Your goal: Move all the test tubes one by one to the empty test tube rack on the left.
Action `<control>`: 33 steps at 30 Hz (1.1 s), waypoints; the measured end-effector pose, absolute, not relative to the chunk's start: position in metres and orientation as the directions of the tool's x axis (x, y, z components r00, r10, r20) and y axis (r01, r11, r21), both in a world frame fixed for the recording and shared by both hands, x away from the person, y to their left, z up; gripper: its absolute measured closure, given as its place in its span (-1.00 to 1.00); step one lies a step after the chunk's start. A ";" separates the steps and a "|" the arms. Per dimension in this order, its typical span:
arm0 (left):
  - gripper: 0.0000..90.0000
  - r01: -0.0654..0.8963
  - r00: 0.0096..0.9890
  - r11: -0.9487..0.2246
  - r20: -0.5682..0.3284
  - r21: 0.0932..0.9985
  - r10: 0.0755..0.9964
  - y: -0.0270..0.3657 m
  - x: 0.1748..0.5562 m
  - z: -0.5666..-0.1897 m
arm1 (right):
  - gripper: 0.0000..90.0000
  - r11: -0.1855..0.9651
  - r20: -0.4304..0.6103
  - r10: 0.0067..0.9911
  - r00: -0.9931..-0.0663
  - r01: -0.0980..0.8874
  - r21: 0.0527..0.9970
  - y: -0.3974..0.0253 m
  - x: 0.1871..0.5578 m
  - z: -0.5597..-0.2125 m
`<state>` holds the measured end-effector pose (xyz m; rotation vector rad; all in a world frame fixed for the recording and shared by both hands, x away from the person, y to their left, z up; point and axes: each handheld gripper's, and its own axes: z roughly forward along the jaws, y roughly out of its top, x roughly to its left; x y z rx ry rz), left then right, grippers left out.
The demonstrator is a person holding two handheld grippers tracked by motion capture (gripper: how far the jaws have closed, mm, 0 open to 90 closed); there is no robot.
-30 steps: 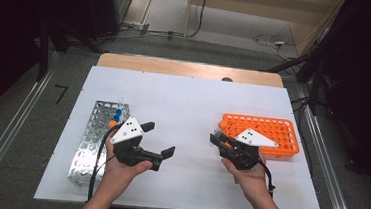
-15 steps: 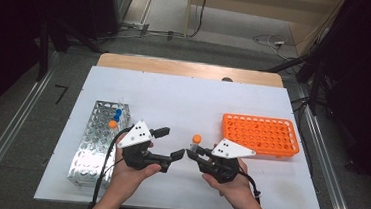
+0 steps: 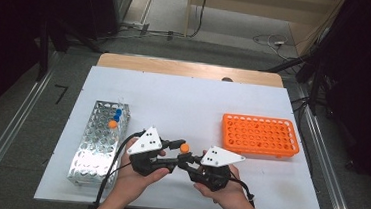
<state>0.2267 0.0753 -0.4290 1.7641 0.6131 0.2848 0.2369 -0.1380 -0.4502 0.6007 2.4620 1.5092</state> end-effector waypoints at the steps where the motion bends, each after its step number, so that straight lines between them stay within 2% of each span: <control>1: 0.37 0.252 0.835 -0.177 -0.122 0.951 0.537 0.075 0.226 -0.429 | 0.62 0.401 0.044 0.425 -0.904 0.232 0.886 -0.138 0.237 -0.450; 7: 0.64 0.248 0.837 -0.199 -0.106 0.948 0.538 0.073 0.226 -0.430 | 0.62 0.402 0.046 0.424 -0.904 0.233 0.886 -0.138 0.237 -0.450; 13: 0.66 0.246 0.833 -0.200 -0.101 0.948 0.544 0.073 0.225 -0.429 | 0.59 0.401 0.046 0.427 -0.903 0.234 0.886 -0.138 0.237 -0.451; 15: 0.66 0.246 0.825 -0.200 -0.096 0.949 0.557 0.075 0.226 -0.429 | 0.45 0.404 0.049 0.419 -0.907 0.234 0.885 -0.138 0.237 -0.451; 21: 0.66 0.250 0.808 -0.179 -0.103 0.952 0.580 0.087 0.225 -0.425 | -0.22 0.403 0.054 0.399 -0.916 0.228 0.886 -0.145 0.240 -0.449; 26: 0.66 0.255 0.783 -0.156 -0.109 0.954 0.612 0.102 0.225 -0.422 | -0.74 0.392 0.060 0.433 -0.899 0.248 0.886 -0.158 0.247 -0.447; 30: 0.66 0.254 0.760 -0.135 -0.111 0.958 0.641 0.115 0.225 -0.420 | -0.98 0.383 0.082 0.453 -0.887 0.277 0.881 -0.172 0.256 -0.447; 33: 0.66 0.257 0.742 -0.127 -0.111 0.958 0.661 0.125 0.225 -0.419 | -1.00 0.369 0.077 0.486 -0.870 0.284 0.885 -0.184 0.262 -0.447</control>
